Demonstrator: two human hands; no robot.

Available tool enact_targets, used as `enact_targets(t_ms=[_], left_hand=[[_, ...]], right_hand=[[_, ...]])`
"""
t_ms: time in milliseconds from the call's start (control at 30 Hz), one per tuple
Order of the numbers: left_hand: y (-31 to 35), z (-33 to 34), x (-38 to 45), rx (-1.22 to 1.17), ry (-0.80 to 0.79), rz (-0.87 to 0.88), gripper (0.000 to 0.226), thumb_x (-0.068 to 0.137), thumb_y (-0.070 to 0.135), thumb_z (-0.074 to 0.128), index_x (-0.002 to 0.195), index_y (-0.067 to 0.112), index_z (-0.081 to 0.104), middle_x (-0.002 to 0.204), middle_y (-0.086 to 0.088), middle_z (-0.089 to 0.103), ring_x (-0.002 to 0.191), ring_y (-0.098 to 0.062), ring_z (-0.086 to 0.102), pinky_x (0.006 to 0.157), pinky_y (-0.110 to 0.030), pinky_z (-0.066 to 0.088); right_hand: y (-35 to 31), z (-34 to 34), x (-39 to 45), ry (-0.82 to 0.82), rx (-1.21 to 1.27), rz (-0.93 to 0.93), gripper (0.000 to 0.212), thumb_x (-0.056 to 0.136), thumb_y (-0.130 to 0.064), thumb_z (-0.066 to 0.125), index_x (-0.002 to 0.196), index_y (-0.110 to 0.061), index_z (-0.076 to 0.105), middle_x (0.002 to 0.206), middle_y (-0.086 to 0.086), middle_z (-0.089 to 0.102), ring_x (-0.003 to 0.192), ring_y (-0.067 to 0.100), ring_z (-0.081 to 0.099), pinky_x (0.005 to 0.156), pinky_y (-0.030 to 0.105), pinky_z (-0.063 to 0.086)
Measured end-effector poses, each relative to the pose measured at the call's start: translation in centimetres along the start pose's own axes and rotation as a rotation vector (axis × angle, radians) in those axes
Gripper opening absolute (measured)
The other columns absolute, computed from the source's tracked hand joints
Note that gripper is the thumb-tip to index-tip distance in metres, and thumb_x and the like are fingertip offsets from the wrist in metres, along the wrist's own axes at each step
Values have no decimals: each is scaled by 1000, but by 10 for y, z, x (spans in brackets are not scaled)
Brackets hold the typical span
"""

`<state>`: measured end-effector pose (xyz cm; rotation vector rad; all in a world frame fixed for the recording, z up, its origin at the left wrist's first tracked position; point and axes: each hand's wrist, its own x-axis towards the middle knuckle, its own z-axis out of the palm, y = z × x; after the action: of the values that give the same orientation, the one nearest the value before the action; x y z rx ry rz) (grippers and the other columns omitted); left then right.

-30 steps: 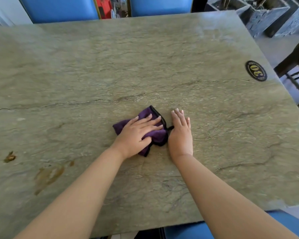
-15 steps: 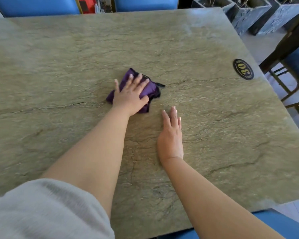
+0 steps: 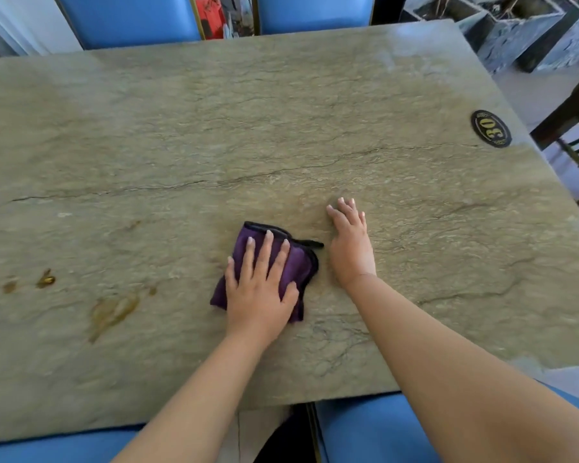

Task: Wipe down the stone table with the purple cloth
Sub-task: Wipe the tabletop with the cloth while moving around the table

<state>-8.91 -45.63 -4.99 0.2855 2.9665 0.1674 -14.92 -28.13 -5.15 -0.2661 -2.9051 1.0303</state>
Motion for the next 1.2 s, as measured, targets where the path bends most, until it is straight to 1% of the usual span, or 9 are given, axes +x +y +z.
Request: enact_targets(t_ms=[100, 333, 533, 633, 700, 833, 900, 1033, 1200], left_hand=[[-17, -6, 5, 2, -40, 94, 67, 87, 56, 19, 152, 41, 10, 162, 12, 0, 150, -18, 2, 117, -52, 6], [-13, -28, 95, -67, -171, -257, 55, 101, 46, 18, 151, 43, -4, 159, 14, -19, 148, -17, -17, 117, -55, -7], [32, -11, 33, -5, -109, 128, 57, 100, 47, 24, 150, 45, -4, 159, 17, -17, 148, -13, -15, 118, -47, -9], [37, -9, 11, -31, -157, 272, 57, 99, 48, 29, 151, 46, 4, 159, 20, -13, 148, -10, -14, 118, -44, -13], [27, -15, 14, -190, -148, 303, 53, 99, 48, 33, 150, 41, 23, 161, 18, 1, 149, -9, -4, 119, -42, -10], [-14, -24, 17, -334, 77, 156, 58, 93, 48, 27, 143, 25, 45, 159, 6, 23, 148, -18, 17, 119, -49, 4], [-42, -20, 16, -298, 144, 17, 50, 97, 36, 34, 143, 20, 44, 160, 2, 22, 148, -23, 16, 119, -51, 7], [-90, -10, 14, -190, 165, -223, 51, 100, 27, 40, 149, 13, 33, 162, -3, 15, 150, -24, 9, 120, -48, 6], [-105, 0, 2, -140, 210, -259, 59, 99, 37, 31, 152, 12, 27, 161, -4, 17, 149, -22, 14, 121, -42, 6]], right_hand=[[7, -8, -19, -93, -11, -38, 66, 83, 16, 33, 143, -11, 40, 157, 2, 24, 148, 12, 6, 117, 21, -5], [14, -42, -38, -301, -35, -27, 74, 81, 17, 33, 144, -20, 41, 157, -10, 23, 146, 4, 11, 117, 21, 12], [25, -57, -48, -219, 104, 101, 63, 83, 11, 36, 138, -17, 51, 150, -6, 39, 141, 4, 28, 104, 5, 10], [10, -49, -49, -177, 118, 156, 60, 85, 8, 34, 140, -13, 47, 153, -2, 35, 143, 8, 23, 111, 13, 11], [-6, -41, -55, -178, 65, 153, 59, 87, 6, 33, 144, -9, 39, 157, 2, 27, 147, 13, 14, 119, 25, 7], [-34, -18, -76, -113, -201, -28, 60, 91, -3, 35, 149, -10, 25, 160, 9, 10, 148, 21, -5, 120, 38, -8], [-44, -2, -84, -145, -318, -96, 59, 95, -16, 36, 151, -11, 18, 161, 10, 5, 148, 23, -8, 119, 42, -11], [-53, 23, -86, -287, -375, 47, 83, 94, -60, 26, 152, -11, -9, 159, 9, -17, 145, 23, -22, 112, 51, -19], [-54, 31, -36, -253, -439, 123, 98, 85, -75, 21, 150, -12, -17, 157, 8, -25, 143, 24, -28, 109, 58, -18]])
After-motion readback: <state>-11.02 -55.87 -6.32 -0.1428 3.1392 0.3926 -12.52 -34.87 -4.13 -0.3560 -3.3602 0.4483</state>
